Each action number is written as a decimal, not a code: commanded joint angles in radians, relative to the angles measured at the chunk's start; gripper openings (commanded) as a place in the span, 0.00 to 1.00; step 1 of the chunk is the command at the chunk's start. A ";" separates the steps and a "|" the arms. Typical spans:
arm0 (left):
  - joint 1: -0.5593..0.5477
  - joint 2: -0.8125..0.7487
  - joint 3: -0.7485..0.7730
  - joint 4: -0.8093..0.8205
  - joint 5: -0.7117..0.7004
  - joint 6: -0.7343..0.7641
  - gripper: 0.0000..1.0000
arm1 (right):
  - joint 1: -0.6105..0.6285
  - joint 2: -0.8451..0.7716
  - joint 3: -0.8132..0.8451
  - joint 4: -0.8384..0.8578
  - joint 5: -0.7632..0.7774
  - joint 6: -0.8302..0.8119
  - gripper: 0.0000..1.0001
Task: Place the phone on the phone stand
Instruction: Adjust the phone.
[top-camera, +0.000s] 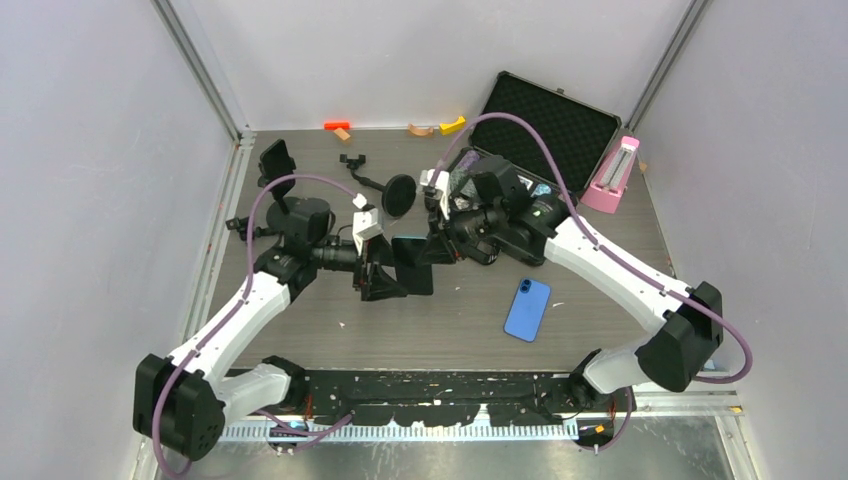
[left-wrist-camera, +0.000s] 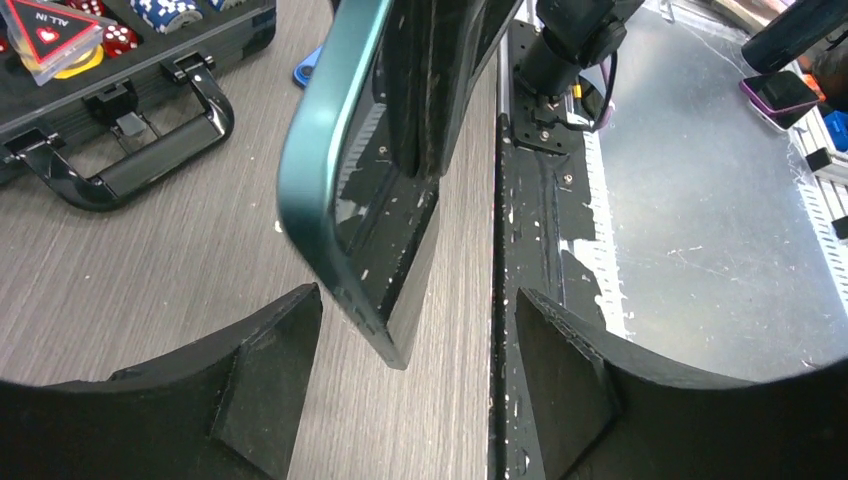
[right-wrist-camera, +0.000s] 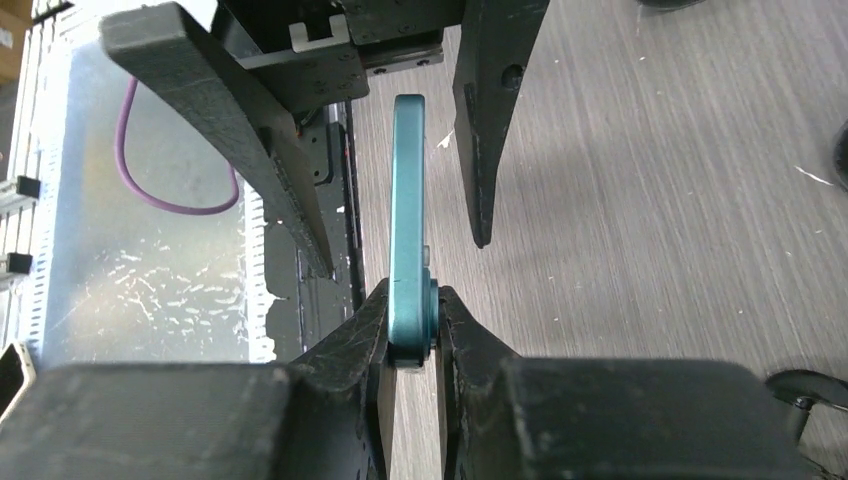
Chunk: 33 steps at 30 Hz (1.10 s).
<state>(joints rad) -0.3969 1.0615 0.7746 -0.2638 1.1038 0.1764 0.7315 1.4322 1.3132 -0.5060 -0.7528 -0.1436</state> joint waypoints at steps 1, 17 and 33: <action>0.007 0.048 -0.010 0.202 0.059 -0.130 0.73 | -0.042 -0.075 -0.005 0.116 -0.064 0.070 0.00; -0.026 0.214 -0.062 0.751 0.110 -0.575 0.00 | -0.097 -0.062 -0.039 0.290 -0.083 0.241 0.08; -0.031 0.218 -0.110 0.917 0.104 -0.680 0.00 | -0.101 -0.016 -0.111 0.491 -0.132 0.414 0.39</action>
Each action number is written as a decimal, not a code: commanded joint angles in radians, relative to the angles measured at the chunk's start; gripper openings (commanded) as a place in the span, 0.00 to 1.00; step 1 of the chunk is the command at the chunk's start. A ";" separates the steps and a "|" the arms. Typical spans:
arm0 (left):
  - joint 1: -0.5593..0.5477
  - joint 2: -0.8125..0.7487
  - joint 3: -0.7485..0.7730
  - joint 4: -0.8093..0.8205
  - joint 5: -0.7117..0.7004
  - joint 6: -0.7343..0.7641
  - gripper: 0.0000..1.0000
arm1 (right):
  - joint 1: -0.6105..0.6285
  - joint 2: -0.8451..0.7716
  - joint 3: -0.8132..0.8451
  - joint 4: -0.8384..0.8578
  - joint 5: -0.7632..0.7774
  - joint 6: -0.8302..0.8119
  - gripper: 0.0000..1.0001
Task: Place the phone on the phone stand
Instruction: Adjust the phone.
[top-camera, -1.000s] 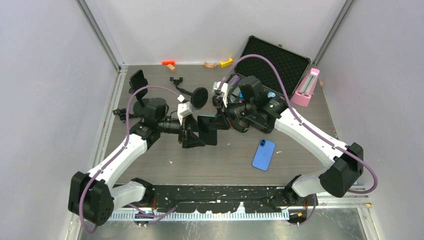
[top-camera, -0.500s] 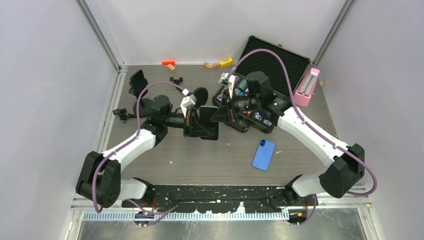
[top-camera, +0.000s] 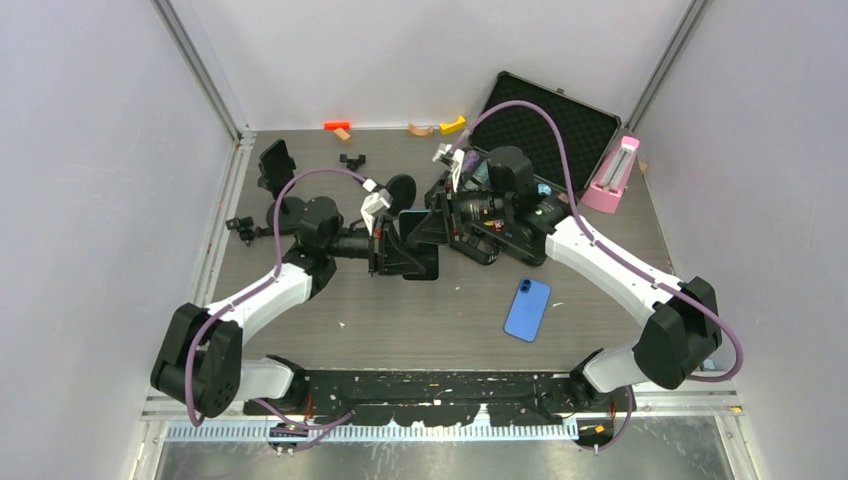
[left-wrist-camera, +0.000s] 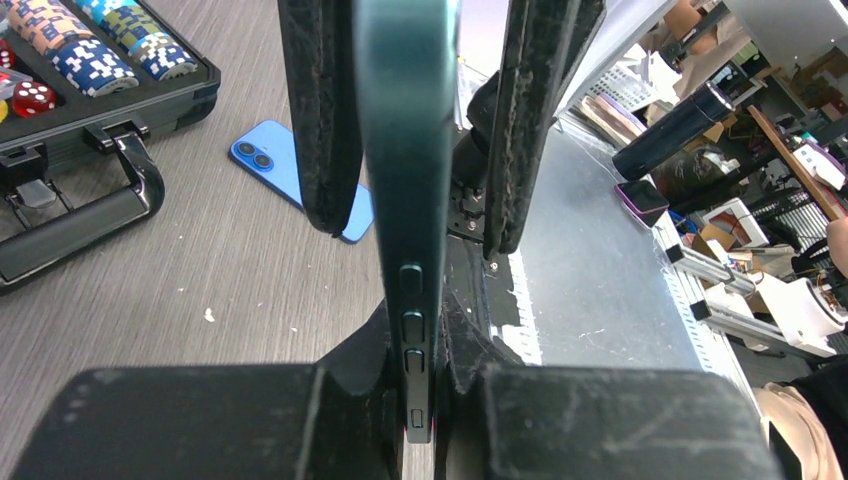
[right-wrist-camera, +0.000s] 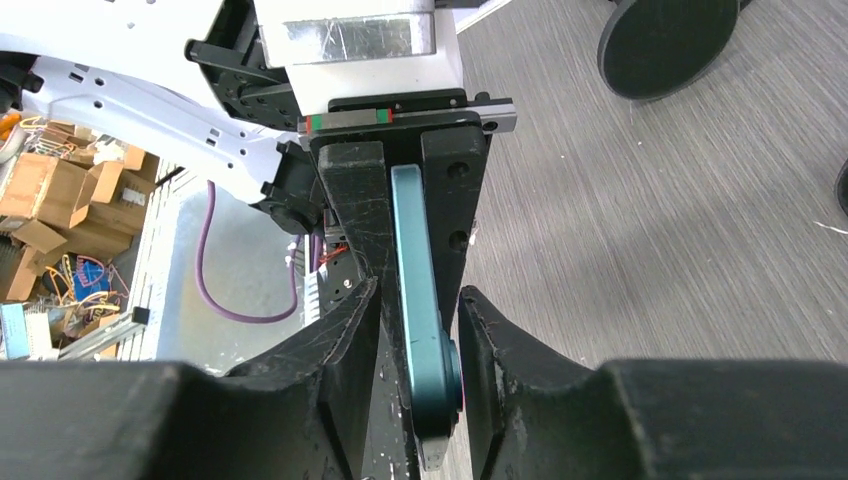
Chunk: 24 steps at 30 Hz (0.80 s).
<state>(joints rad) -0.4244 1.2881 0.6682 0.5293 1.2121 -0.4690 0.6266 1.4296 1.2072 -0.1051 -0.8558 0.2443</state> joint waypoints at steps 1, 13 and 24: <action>-0.004 -0.011 -0.007 0.130 -0.004 -0.035 0.00 | 0.003 -0.016 -0.006 0.091 -0.029 0.024 0.39; -0.003 -0.037 -0.031 0.137 -0.006 -0.025 0.00 | -0.024 -0.059 -0.029 0.066 -0.037 -0.016 0.40; -0.001 -0.042 -0.034 0.138 -0.008 -0.019 0.00 | -0.027 -0.041 -0.033 0.070 -0.058 -0.013 0.25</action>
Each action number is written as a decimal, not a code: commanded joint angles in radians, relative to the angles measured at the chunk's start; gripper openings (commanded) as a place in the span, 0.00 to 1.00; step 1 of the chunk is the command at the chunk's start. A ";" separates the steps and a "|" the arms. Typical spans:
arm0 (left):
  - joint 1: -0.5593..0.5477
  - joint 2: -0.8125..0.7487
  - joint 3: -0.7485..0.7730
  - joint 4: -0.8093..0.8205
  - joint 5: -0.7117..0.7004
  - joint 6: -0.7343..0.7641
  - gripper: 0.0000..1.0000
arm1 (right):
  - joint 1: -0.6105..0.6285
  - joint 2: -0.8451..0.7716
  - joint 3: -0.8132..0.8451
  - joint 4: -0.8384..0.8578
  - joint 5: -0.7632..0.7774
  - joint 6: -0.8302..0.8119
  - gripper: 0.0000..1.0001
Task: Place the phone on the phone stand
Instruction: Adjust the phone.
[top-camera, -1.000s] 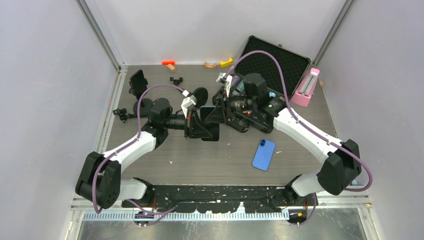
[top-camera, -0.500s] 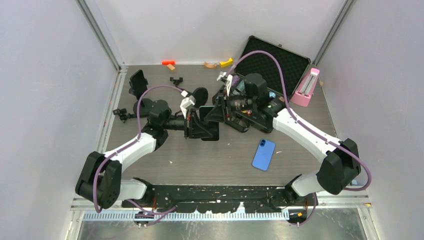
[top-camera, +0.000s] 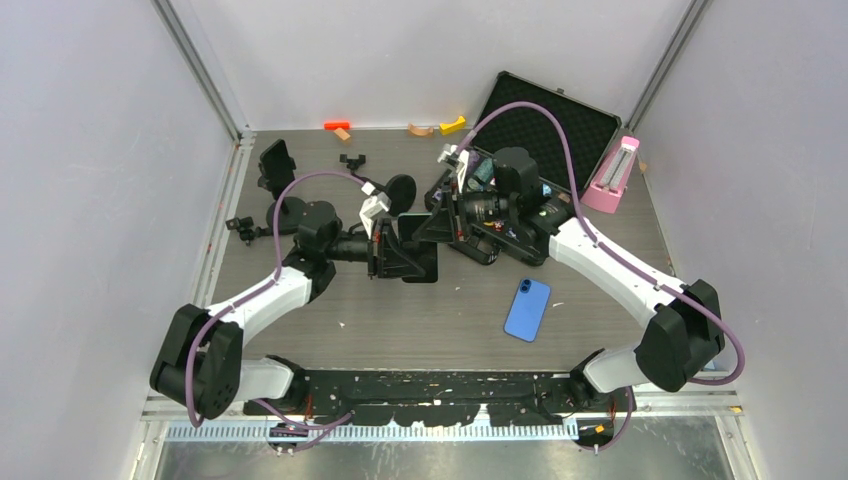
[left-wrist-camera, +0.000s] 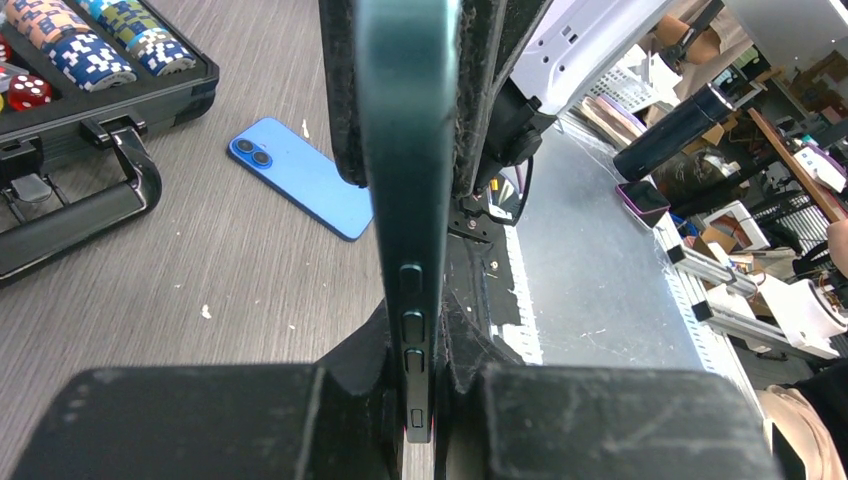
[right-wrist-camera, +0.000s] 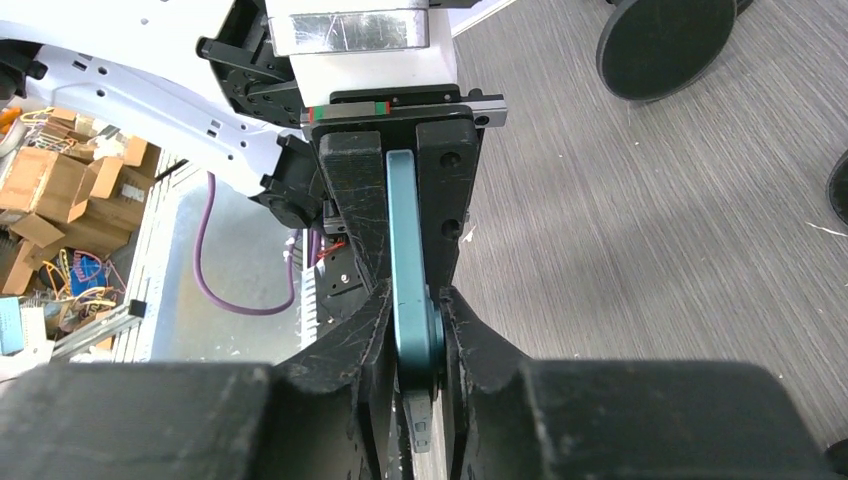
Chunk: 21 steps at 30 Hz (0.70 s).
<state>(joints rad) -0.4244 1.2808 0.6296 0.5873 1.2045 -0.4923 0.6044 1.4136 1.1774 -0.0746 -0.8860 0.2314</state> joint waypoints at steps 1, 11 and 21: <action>-0.001 -0.033 0.004 0.081 0.000 0.006 0.00 | -0.005 -0.021 -0.006 0.045 -0.029 0.004 0.25; -0.001 -0.021 0.009 0.082 -0.001 0.006 0.00 | -0.003 0.007 -0.018 0.115 -0.045 0.057 0.33; 0.007 -0.029 0.005 0.083 -0.020 0.007 0.08 | -0.003 -0.003 -0.017 0.094 -0.055 0.024 0.00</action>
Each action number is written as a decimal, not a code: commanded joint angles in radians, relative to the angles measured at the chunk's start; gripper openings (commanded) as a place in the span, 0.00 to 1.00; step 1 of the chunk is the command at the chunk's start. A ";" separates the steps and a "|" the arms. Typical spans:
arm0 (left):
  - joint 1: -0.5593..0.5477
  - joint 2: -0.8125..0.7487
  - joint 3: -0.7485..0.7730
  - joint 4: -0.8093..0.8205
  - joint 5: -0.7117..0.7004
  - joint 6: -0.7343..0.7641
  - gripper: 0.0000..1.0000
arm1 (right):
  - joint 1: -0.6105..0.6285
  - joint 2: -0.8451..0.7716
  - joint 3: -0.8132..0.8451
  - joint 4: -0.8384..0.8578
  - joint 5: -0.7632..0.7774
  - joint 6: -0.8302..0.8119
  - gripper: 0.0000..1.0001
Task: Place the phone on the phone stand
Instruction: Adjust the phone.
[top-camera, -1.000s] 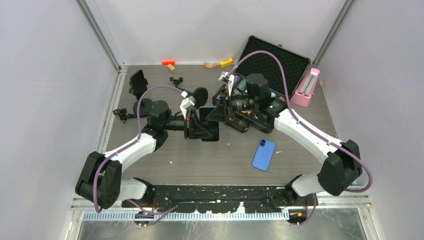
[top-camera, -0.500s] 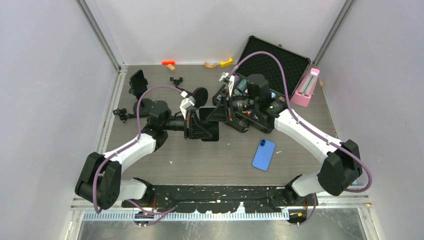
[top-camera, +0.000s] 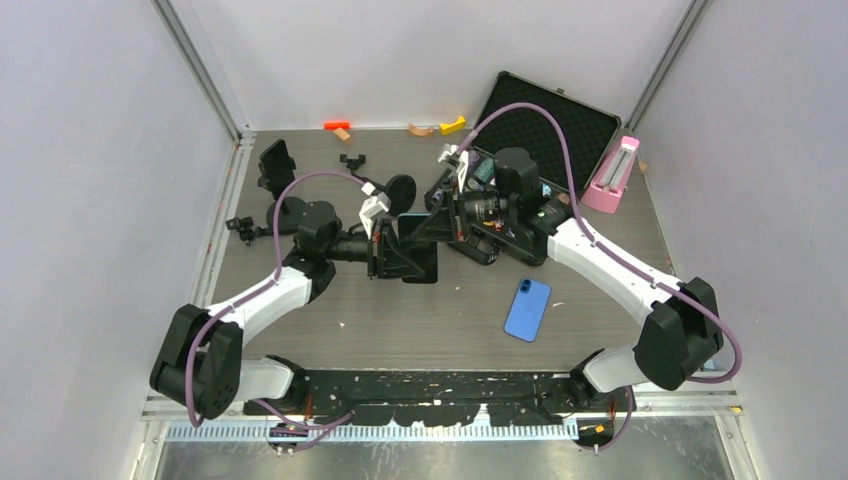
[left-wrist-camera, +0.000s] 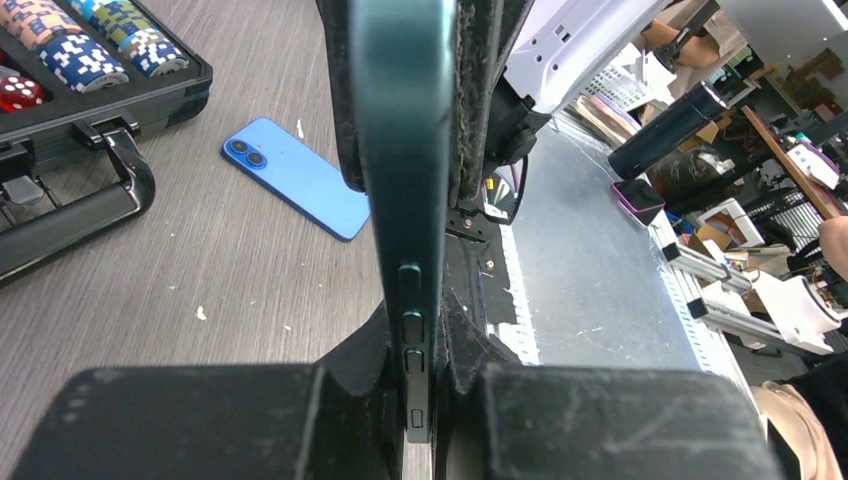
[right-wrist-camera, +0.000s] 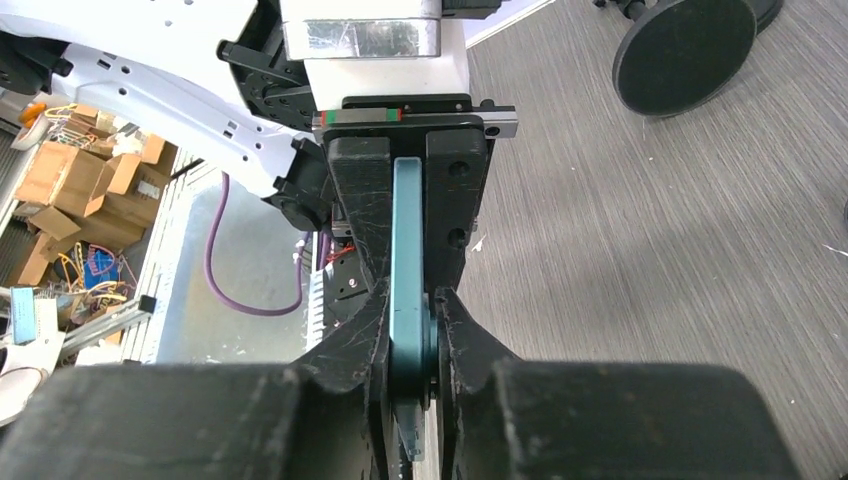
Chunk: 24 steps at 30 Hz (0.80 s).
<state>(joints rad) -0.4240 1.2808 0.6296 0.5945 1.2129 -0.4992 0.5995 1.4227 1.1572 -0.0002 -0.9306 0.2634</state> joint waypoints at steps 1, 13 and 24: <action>0.014 -0.034 0.004 0.073 -0.035 0.014 0.21 | 0.000 -0.020 0.008 0.013 -0.004 -0.021 0.00; 0.166 -0.300 0.223 -0.882 -0.681 0.557 0.89 | -0.115 -0.128 -0.003 -0.117 0.095 -0.125 0.00; 0.166 -0.258 0.239 -1.042 -1.359 0.716 0.85 | -0.119 -0.132 -0.023 -0.127 0.086 -0.147 0.00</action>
<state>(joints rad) -0.2596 1.0027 0.8787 -0.3717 0.1158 0.1242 0.4770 1.3220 1.1328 -0.1604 -0.8249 0.1322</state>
